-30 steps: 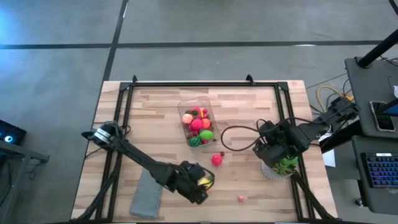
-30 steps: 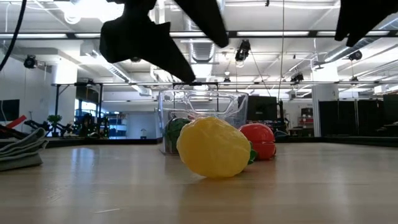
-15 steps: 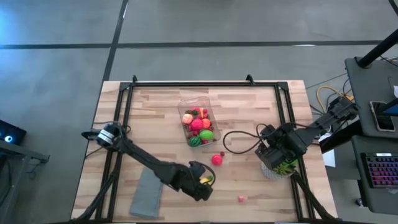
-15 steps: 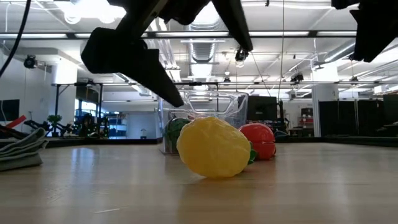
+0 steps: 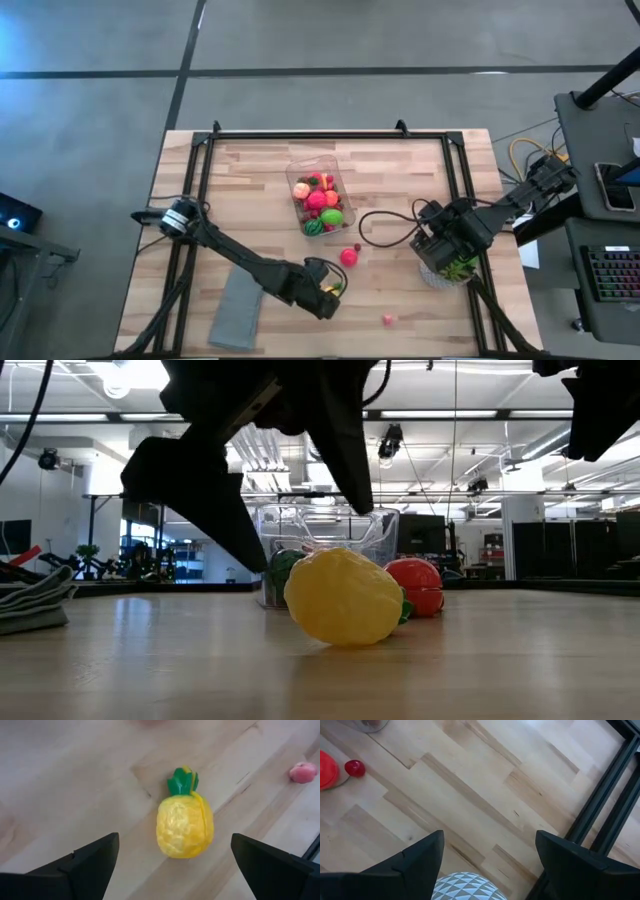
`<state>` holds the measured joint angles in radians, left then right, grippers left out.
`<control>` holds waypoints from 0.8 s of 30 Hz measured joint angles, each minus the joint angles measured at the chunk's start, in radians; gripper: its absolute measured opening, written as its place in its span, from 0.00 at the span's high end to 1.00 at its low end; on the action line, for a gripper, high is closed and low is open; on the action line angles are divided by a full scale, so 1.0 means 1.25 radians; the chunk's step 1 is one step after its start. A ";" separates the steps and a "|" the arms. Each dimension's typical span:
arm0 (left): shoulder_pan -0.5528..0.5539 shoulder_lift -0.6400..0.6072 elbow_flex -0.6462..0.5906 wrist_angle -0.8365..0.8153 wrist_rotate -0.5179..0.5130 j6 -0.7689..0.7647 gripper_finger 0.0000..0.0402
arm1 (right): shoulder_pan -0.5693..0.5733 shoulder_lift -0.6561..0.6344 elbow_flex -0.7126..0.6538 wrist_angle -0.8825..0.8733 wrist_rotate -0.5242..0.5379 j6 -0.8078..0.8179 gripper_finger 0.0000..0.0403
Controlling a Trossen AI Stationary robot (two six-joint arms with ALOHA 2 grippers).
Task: Pick and placing Produce into tupperware
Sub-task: Put the yellow pineapple into the transparent container
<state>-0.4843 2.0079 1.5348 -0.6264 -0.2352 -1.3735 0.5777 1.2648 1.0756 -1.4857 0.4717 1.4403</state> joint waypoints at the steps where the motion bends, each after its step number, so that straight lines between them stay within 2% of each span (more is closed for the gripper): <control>1: 0.000 0.005 0.001 0.009 0.001 0.000 0.08 | 0.000 0.000 0.000 0.000 0.000 0.000 0.24; 6: 0.000 0.042 0.006 0.075 0.021 0.036 0.08 | 0.000 0.000 0.000 0.002 0.000 0.000 0.24; 16: 0.000 0.065 0.011 0.069 0.025 0.042 0.08 | 0.000 0.001 0.000 0.004 -0.003 0.000 0.23; 24: 0.011 0.077 0.010 0.076 -0.012 0.064 0.20 | 0.000 0.001 0.000 0.007 -0.001 0.000 0.25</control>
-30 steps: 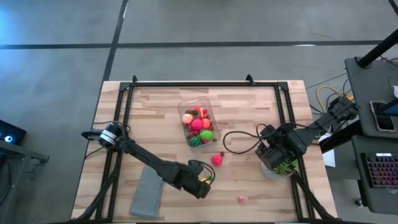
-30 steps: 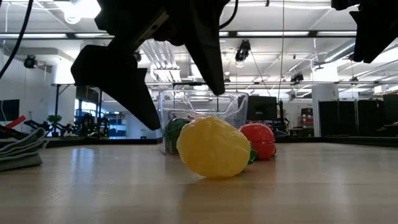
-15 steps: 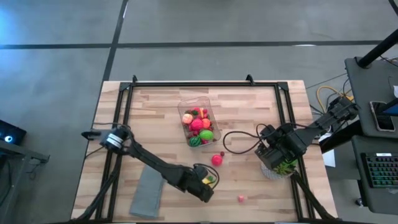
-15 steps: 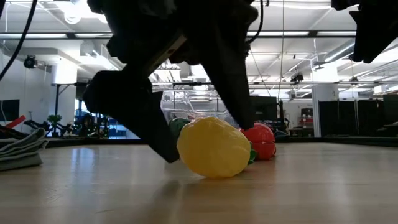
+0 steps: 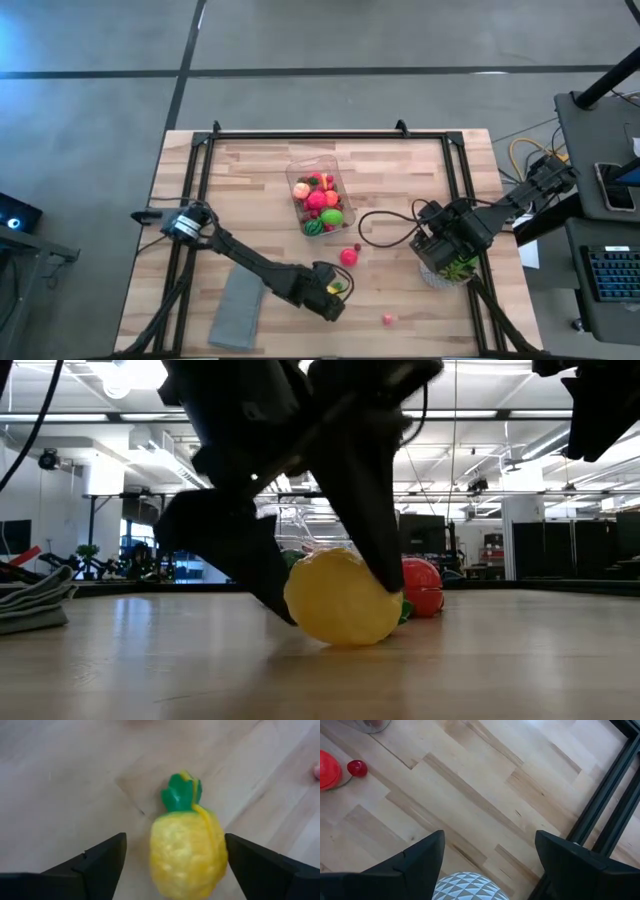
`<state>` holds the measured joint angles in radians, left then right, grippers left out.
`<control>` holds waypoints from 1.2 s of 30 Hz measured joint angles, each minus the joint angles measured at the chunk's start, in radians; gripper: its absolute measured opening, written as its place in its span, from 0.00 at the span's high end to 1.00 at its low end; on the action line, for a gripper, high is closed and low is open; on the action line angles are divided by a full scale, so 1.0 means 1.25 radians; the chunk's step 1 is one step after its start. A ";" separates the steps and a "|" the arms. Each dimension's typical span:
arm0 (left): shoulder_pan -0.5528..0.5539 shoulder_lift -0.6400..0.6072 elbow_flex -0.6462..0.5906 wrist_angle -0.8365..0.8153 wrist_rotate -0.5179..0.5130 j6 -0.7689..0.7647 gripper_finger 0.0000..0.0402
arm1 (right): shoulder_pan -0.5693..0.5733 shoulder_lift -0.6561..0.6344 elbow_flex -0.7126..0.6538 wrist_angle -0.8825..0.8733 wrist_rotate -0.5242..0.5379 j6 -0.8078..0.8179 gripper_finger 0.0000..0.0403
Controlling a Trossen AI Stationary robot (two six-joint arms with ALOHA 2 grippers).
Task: Pick and placing Produce into tupperware
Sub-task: Put the yellow pineapple into the transparent container
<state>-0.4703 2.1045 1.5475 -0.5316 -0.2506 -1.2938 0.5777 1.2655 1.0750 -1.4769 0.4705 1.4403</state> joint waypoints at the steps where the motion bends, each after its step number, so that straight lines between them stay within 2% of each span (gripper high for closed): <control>1: 0.002 0.003 0.000 0.001 0.004 0.000 0.22 | 0.000 0.000 0.000 0.000 0.001 0.000 0.25; 19: 0.004 0.006 0.007 0.006 0.029 0.002 0.42 | 0.000 0.000 0.000 0.007 0.000 0.000 0.24; 26: 0.005 -0.028 0.036 0.005 0.015 0.079 0.48 | 0.000 0.000 0.000 0.008 0.001 0.000 0.25; 30: 0.012 -0.078 0.060 -0.003 -0.056 0.123 0.49 | 0.000 0.000 0.000 0.007 0.001 0.001 0.26; 36: 0.035 -0.201 0.065 -0.113 -0.319 0.164 0.49 | 0.000 0.000 0.000 0.001 0.000 0.047 0.24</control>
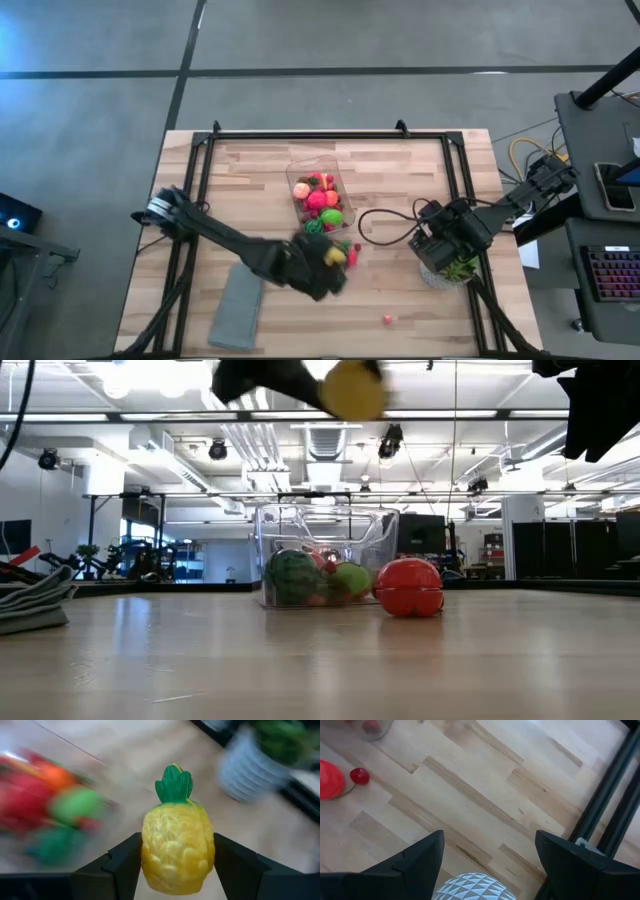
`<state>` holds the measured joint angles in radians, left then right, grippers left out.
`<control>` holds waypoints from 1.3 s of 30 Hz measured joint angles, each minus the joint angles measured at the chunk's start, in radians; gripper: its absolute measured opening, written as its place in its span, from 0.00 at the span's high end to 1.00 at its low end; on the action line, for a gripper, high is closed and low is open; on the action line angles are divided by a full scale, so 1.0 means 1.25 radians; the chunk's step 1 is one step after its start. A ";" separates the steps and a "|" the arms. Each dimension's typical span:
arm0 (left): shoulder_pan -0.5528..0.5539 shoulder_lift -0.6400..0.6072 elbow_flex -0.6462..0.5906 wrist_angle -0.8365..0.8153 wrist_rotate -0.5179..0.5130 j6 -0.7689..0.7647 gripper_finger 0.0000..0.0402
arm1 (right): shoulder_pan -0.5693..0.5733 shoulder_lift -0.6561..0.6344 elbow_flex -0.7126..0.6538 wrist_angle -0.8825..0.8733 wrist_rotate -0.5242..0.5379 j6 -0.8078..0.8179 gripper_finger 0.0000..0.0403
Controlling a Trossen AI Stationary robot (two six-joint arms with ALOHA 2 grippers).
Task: Pick and placing Produce into tupperware
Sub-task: Put the yellow pineapple into the transparent container, then put the pink peach into the transparent container
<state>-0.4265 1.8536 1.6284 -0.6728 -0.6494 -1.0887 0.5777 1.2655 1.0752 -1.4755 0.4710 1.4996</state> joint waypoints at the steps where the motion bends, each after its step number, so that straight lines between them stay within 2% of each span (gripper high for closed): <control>1: 0.012 -0.019 -0.005 -0.038 -0.025 0.000 0.49 | 0.000 0.000 0.000 -0.008 0.000 0.019 0.24; 6: 0.096 -0.071 -0.020 -0.184 -0.028 0.042 0.47 | 0.000 -0.011 0.001 -0.034 0.013 0.080 0.24; 10: 0.175 -0.071 -0.020 -0.192 -0.020 0.186 0.41 | -0.002 -0.023 0.006 -0.030 0.024 0.099 0.24; 13: 0.238 -0.067 -0.021 -0.190 0.002 0.230 0.35 | -0.001 -0.024 0.012 -0.028 0.026 0.088 0.22; 16: 0.293 -0.065 -0.027 -0.209 0.057 0.246 0.28 | 0.000 -0.025 0.013 -0.017 0.027 0.049 0.21; 21: 0.336 -0.065 -0.042 -0.205 0.190 0.387 0.19 | 0.000 -0.025 0.013 0.024 0.043 -0.069 0.20; 24: 0.314 -0.070 -0.044 -0.204 0.202 0.459 0.18 | -0.003 -0.019 0.013 0.024 0.041 -0.106 0.21; 26: 0.283 -0.079 -0.048 -0.204 0.205 0.464 0.18 | -0.004 -0.015 0.011 0.040 0.002 -0.134 0.22; 30: 0.205 -0.115 -0.076 -0.202 0.204 0.479 0.18 | 0.025 -0.015 -0.008 0.174 -0.109 -0.329 0.24; 33: 0.147 -0.126 -0.094 -0.207 0.204 0.477 0.18 | 0.058 -0.015 -0.033 0.283 -0.130 -0.460 0.25; 36: 0.100 -0.132 -0.110 -0.203 0.205 0.435 0.18 | 0.072 0.001 -0.063 0.363 -0.168 -0.536 0.25; 39: 0.065 -0.134 -0.132 -0.203 0.204 0.344 0.18 | 0.074 0.025 -0.081 0.426 -0.230 -0.580 0.25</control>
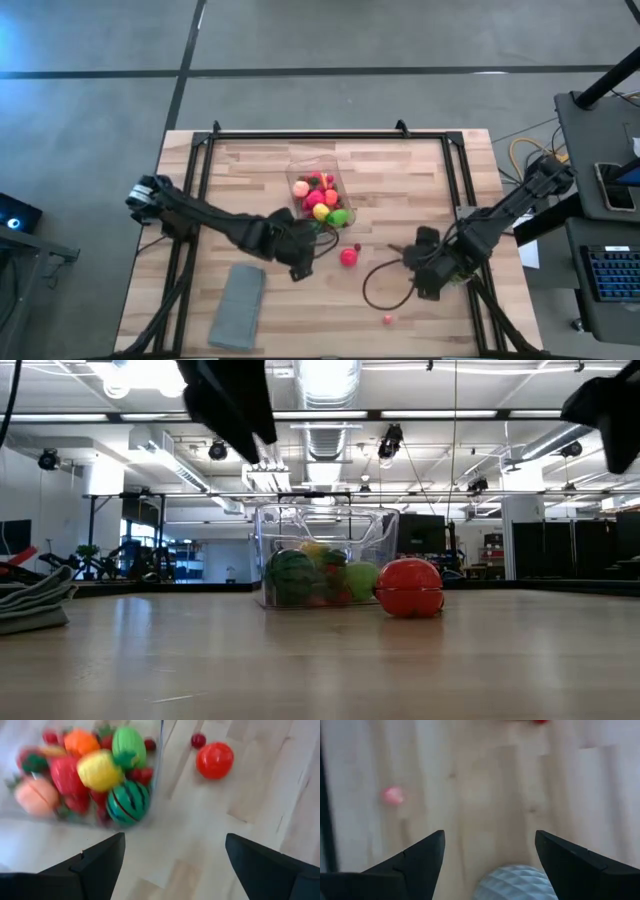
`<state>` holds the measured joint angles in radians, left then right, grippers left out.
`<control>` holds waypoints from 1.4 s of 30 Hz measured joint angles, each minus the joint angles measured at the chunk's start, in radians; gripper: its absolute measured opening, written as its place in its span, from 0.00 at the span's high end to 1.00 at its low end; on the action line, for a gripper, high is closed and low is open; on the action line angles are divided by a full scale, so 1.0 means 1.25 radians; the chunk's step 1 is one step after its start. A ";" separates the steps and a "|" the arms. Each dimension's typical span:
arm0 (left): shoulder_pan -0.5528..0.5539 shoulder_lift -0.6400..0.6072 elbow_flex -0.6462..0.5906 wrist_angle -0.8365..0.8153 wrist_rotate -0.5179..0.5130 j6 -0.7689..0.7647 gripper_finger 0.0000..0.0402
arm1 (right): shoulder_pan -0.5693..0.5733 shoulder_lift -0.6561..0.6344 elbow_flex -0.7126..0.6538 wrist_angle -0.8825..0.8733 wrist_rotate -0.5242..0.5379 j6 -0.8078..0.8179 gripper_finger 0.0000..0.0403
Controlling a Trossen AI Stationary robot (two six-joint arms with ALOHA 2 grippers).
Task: Pick and placing Produce into tupperware
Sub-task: Put the pink peach into the transparent container
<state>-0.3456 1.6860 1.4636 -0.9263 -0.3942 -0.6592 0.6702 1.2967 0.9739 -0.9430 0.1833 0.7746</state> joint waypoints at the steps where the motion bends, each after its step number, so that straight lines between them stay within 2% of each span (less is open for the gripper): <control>1: -0.011 0.001 -0.008 0.000 0.001 -0.037 0.18 | 0.001 0.013 -0.005 0.018 -0.023 -0.015 0.25; 6: -0.059 0.001 -0.033 0.005 0.022 -0.199 0.18 | 0.014 0.097 0.009 0.085 -0.113 -0.103 0.26; 12: -0.127 0.001 -0.045 0.037 0.026 -0.319 0.18 | 0.055 0.211 0.088 0.098 -0.119 -0.191 0.26; 22: -0.200 0.001 -0.051 0.065 0.027 -0.445 0.18 | 0.096 0.330 0.154 0.187 -0.110 -0.201 0.29; 35: -0.217 0.001 -0.051 0.073 0.015 -0.453 0.18 | 0.099 0.438 0.178 0.205 -0.101 -0.178 0.39; 42: -0.217 0.002 -0.055 0.073 0.010 -0.446 0.18 | 0.099 0.458 0.177 0.216 -0.042 -0.130 0.43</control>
<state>-0.6174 1.6878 1.3951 -0.8349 -0.3822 -1.2167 0.7937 1.8690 1.1957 -0.6731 0.1309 0.6121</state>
